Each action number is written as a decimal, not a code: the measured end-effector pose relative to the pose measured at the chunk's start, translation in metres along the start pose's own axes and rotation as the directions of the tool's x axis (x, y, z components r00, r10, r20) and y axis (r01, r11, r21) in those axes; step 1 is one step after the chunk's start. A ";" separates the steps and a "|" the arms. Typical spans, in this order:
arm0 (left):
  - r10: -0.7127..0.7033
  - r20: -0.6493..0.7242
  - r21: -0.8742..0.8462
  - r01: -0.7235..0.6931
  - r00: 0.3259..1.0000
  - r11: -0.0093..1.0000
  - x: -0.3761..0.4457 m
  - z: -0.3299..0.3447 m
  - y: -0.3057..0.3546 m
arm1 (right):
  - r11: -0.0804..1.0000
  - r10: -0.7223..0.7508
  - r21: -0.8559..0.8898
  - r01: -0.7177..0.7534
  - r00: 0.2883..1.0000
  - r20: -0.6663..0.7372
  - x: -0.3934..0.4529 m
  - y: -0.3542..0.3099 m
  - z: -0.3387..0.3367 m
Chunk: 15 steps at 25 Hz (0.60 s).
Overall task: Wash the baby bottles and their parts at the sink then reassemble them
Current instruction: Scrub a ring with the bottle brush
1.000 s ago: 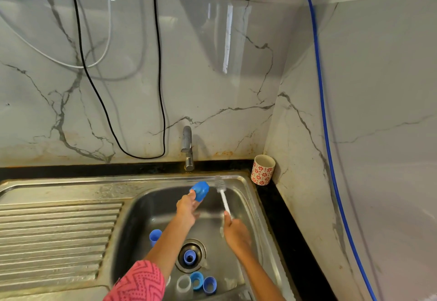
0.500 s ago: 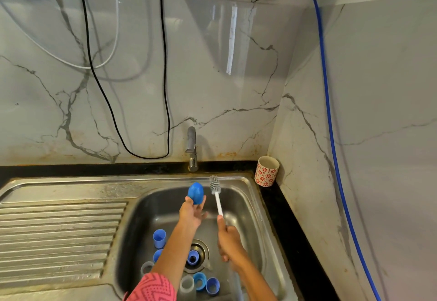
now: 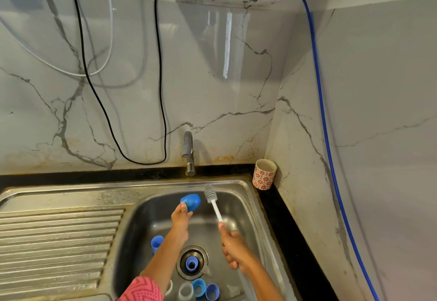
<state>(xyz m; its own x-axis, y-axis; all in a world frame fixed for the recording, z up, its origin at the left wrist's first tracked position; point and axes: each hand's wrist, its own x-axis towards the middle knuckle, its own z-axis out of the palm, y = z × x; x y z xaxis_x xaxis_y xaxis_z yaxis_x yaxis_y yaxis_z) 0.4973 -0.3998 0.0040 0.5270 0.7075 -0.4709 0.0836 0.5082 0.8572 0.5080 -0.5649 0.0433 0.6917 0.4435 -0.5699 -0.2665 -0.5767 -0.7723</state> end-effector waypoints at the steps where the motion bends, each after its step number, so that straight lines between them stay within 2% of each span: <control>1: 0.072 0.028 0.061 -0.074 0.997 0.995 -0.002 0.002 -0.002 | 0.998 -0.033 -0.061 0.031 0.999 -0.027 0.002 0.001 0.003; 3: 0.168 0.110 0.150 -0.184 0.980 0.971 -0.007 0.005 -0.003 | 0.980 -0.074 -0.194 0.051 0.991 -0.113 0.008 0.008 0.008; 6: 0.209 0.226 0.271 -0.267 0.952 0.925 -0.009 0.002 -0.002 | 0.972 -0.086 -0.235 0.024 0.962 -0.258 0.021 0.019 0.002; 8: 0.253 0.272 0.363 -0.343 0.928 0.867 -0.002 -0.001 -0.001 | 0.964 -0.126 -0.261 0.060 0.961 -0.246 0.023 0.020 -0.001; 9: 0.273 0.301 0.454 -0.389 0.914 0.802 0.004 -0.004 -0.001 | 0.955 -0.149 -0.283 0.085 0.966 -0.214 0.023 0.017 0.000; 12: 0.205 0.375 0.766 -0.426 0.904 0.481 0.015 -0.011 -0.005 | 0.951 -0.120 -0.299 0.075 0.983 -0.138 0.024 0.015 0.001; 13: 0.187 0.383 0.806 -0.426 0.905 0.412 0.017 -0.014 -0.009 | 0.950 -0.094 -0.310 0.051 0.987 -0.127 0.025 0.017 0.001; 15: 0.216 0.425 0.812 -0.475 0.879 0.340 0.024 -0.025 -0.017 | 0.926 -0.098 -0.375 0.041 0.986 -0.133 0.027 0.019 0.001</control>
<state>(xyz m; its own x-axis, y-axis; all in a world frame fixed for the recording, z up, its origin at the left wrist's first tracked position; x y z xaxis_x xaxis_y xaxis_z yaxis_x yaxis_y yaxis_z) 0.4876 -0.3795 -0.0274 0.8407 0.5229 -0.1407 0.4643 -0.5624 0.6842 0.5207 -0.5635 0.0129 0.7978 0.4021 -0.4493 0.0329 -0.7730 -0.6335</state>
